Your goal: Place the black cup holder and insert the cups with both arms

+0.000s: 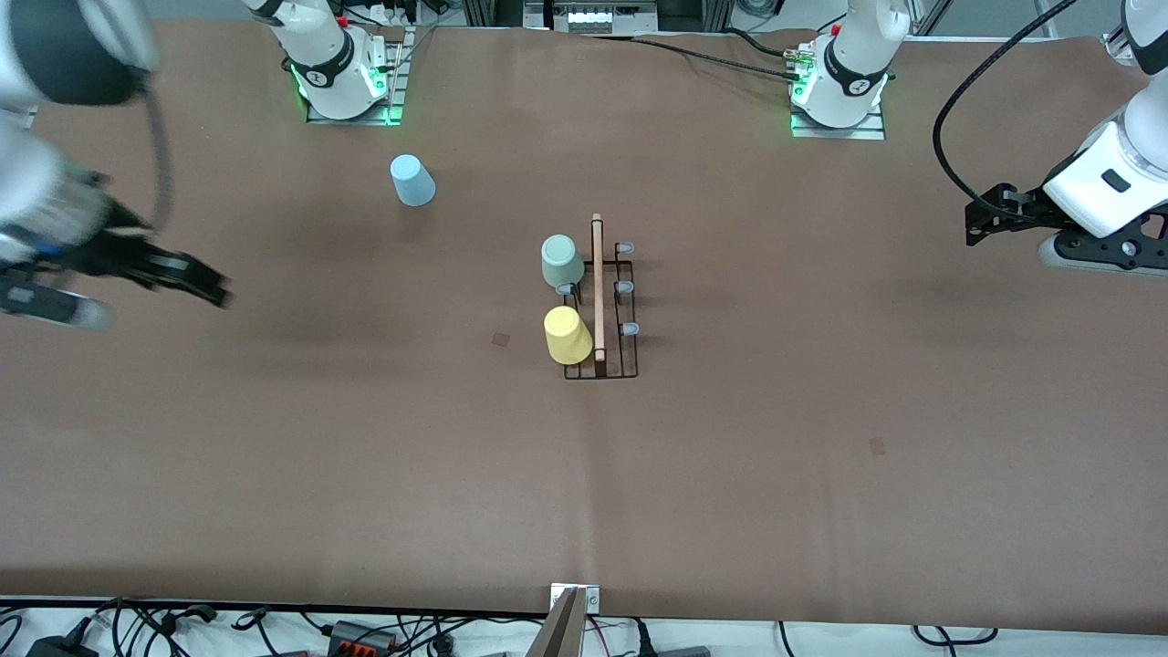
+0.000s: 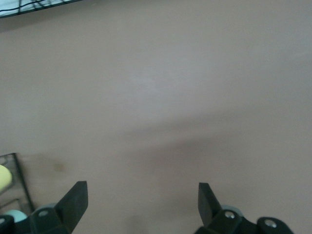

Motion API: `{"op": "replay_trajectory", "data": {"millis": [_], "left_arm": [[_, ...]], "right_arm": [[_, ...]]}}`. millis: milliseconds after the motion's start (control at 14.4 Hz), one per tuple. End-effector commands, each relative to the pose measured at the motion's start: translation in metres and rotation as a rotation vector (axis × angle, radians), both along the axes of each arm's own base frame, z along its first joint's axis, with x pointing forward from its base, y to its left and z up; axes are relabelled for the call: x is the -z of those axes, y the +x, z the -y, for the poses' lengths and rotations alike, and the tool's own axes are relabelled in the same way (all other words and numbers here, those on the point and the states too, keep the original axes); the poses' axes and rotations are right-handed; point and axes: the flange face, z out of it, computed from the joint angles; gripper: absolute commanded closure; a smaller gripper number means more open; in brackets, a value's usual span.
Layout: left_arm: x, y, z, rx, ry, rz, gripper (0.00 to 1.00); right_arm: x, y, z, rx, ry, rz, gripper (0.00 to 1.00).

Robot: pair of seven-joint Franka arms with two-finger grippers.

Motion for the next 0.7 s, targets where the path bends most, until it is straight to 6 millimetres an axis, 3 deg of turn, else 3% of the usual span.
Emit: {"op": "replay_trajectory", "data": {"millis": [0,139,348,627], "left_arm": [[-0.007,0.002,0.007,0.011,-0.027,-0.001,0.00],[-0.007,0.002,0.005,-0.004,-0.076,-0.007,0.00],[-0.006,0.001,0.006,0.003,-0.081,-0.009,0.00],[-0.006,-0.001,0.005,0.002,-0.080,-0.026,0.00]], "right_arm": [[-0.021,-0.018,0.045,-0.005,-0.019,0.021,0.00],[-0.044,-0.021,0.085,0.009,-0.061,0.049,0.00],[-0.046,-0.023,0.104,-0.058,-0.068,0.026,0.00],[-0.038,-0.026,0.083,-0.065,-0.048,-0.029,0.00]]}}
